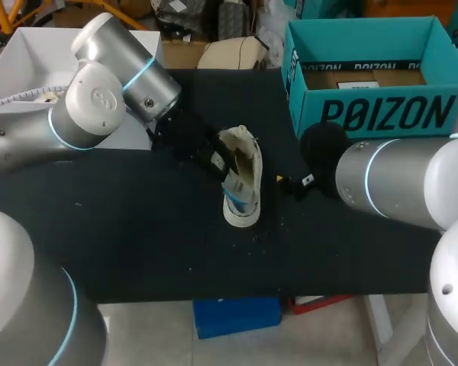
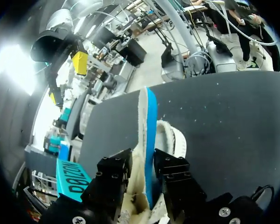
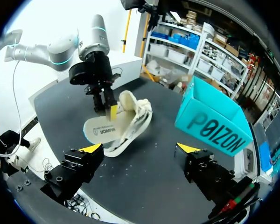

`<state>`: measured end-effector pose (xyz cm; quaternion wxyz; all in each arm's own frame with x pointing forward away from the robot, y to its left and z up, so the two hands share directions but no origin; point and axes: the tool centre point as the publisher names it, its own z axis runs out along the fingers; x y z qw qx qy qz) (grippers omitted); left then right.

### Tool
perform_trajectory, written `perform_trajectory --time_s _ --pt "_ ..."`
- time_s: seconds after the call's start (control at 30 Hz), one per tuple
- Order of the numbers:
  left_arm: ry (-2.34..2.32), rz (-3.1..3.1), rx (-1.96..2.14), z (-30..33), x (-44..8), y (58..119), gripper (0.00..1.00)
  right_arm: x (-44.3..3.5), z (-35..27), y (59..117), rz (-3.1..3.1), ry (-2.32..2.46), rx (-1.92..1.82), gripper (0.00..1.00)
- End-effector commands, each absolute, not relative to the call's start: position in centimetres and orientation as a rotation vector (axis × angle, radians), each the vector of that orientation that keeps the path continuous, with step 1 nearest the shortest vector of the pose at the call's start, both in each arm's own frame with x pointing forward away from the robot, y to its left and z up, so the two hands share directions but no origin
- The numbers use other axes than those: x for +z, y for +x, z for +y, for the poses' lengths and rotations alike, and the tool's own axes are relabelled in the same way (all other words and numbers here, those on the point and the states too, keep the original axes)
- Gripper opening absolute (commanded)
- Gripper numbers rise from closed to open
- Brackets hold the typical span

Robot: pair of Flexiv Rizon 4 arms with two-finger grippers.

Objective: Take the shoe out of the shoebox, open the shoe tongue, remove and reinsert the insole, then place the shoe into the shoebox

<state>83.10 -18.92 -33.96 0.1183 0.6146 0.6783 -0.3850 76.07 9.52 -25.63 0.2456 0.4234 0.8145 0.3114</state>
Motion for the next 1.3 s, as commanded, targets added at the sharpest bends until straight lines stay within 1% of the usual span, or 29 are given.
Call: perform_trajectory --time_s 0.03,0.3,0.33,0.37,0.4,0.67,0.8,1.13,1.3 --pt "1.818 1.991 -1.086 -18.1 -32.7 81.4 0.23 -25.7 9.5 76.0 2.222 1.156 0.852 1.0" --pt "1.871 1.985 -1.118 -17.9 -32.7 79.1 0.22 -25.7 9.5 76.0 2.222 1.156 0.852 1.0" --pt "1.876 1.982 -1.124 -17.9 -32.8 78.8 0.2 -25.7 9.5 76.0 2.222 1.156 0.852 1.0" --pt "1.882 1.976 -1.135 -17.9 -32.8 78.7 0.09 -25.7 9.5 76.0 2.222 1.156 0.852 1.0" --pt "1.883 1.975 -1.139 -18.0 -32.8 78.5 0.0 -25.7 9.5 76.0 2.222 1.156 0.852 1.0" --pt "1.817 2.017 -1.08 -18.5 -32.9 78.3 0.0 -25.7 9.5 76.0 2.222 1.156 0.852 1.0" --pt "1.788 2.064 -0.976 -18.7 -33.4 79.2 0.0 -25.7 9.5 76.0 2.222 1.156 0.852 1.0" --pt "1.736 2.116 -0.921 -19.3 -34.8 81.6 0.0 -25.7 9.5 76.0 2.222 1.156 0.852 1.0" --pt "1.735 2.135 -0.825 -19.3 -35.5 82.5 0.0 -25.7 9.5 76.0 2.222 1.156 0.852 1.0"
